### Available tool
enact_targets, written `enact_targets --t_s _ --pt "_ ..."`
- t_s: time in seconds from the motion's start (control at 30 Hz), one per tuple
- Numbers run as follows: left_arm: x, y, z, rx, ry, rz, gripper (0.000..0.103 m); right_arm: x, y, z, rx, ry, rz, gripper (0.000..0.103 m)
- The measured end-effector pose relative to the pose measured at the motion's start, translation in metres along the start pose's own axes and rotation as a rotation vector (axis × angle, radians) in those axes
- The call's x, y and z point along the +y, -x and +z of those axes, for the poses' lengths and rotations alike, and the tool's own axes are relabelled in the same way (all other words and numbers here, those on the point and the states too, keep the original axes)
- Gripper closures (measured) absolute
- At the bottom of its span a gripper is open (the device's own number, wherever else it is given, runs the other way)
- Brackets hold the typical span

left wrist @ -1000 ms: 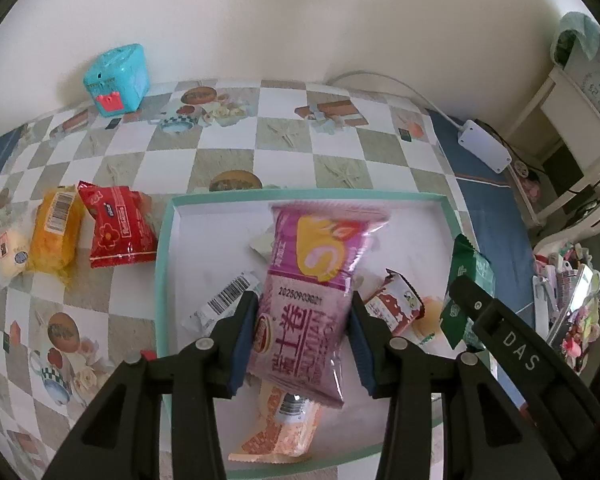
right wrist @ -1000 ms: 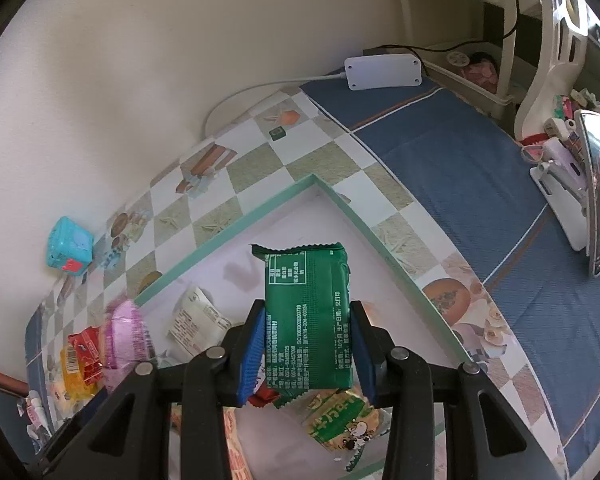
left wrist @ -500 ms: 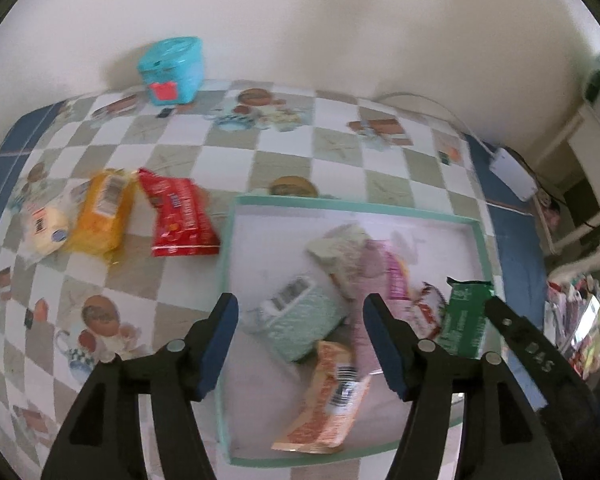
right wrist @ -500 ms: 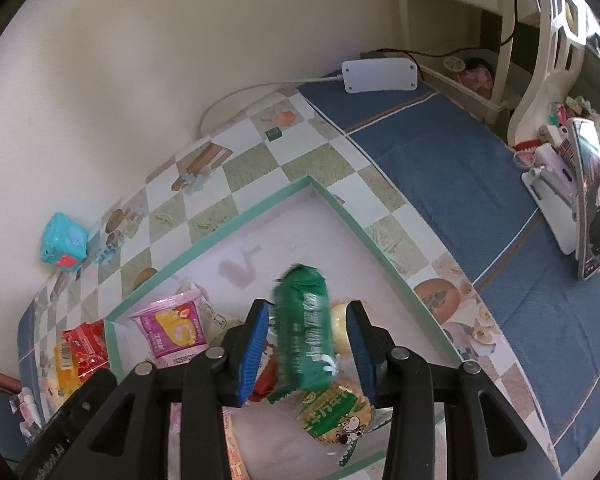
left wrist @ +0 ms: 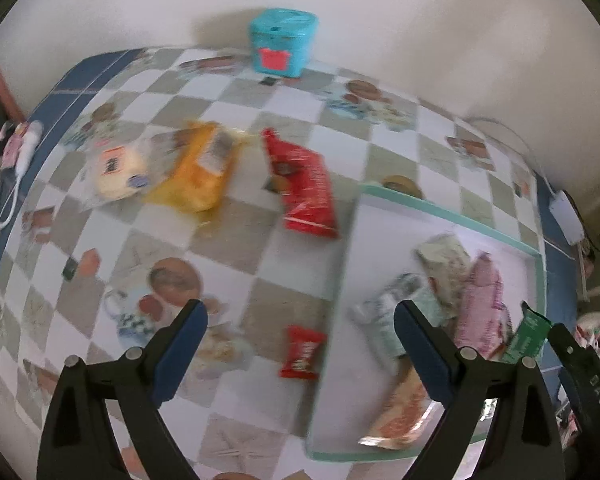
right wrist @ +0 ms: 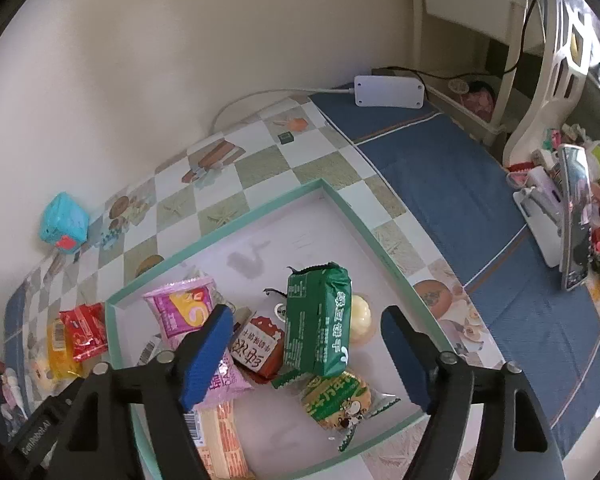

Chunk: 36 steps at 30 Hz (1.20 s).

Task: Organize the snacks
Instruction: 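Open the right gripper to drop the green pack while left drops the pink swiss roll, then withdraw both grippers from the tray toward the remaining snacks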

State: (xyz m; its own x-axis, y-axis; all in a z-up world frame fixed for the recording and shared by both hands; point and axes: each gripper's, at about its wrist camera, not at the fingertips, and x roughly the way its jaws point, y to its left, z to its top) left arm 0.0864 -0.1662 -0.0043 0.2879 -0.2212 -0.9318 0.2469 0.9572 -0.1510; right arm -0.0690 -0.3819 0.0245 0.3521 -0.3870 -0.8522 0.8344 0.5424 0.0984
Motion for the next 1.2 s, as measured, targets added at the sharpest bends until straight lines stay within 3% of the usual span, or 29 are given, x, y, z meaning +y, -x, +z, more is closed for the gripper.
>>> enact_targets --t_s 0.43,0.57,0.9,1.2 --pt "0.067 0.031 -0.006 -0.056 0.105 0.062 0.008 0.048 0.023 -0.033 -0.022 0.143 0.019 0.015" --pt "0.089 0.046 -0.011 -0.090 0.126 0.098 0.008 0.067 0.030 -0.043 -0.029 0.188 0.035 0.003" --pt "0.149 0.069 -0.019 -0.145 0.228 0.182 0.008 0.134 0.048 -0.082 -0.020 0.338 0.138 0.003" --pt "0.194 0.072 -0.024 -0.148 0.296 0.232 0.008 0.185 0.063 -0.114 -0.006 0.454 0.234 0.000"
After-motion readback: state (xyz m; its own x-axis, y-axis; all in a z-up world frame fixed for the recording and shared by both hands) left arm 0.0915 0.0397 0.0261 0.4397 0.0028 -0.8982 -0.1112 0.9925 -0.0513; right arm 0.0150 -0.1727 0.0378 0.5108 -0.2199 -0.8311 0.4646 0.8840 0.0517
